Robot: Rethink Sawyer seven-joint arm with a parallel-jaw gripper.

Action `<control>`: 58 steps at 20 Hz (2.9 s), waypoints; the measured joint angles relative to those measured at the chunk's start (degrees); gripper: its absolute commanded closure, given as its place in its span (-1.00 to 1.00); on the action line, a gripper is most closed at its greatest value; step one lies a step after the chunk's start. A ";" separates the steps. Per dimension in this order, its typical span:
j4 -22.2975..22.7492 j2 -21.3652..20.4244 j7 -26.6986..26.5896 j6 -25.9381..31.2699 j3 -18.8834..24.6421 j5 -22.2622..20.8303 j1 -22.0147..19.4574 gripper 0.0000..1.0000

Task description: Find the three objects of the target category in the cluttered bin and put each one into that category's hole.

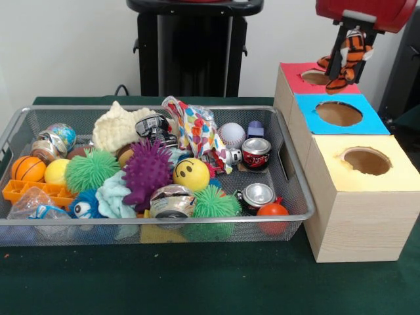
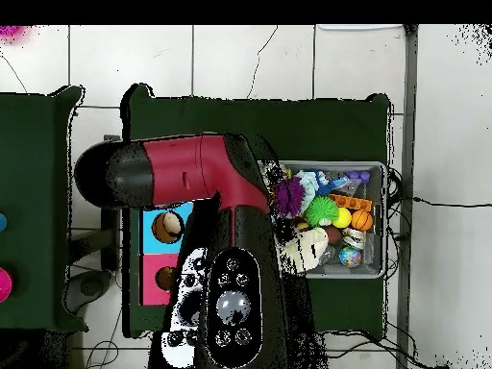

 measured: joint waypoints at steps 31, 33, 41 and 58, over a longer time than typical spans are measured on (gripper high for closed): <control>11.15 -1.88 0.00 -7.18 -5.96 2.39 8.20 1.00; 12.11 -2.59 0.00 -7.18 -6.50 2.86 9.19 1.00; 15.17 -5.20 0.00 -8.67 -7.29 4.07 11.65 1.00; 23.85 -7.16 0.00 -20.48 -8.39 3.87 10.06 1.00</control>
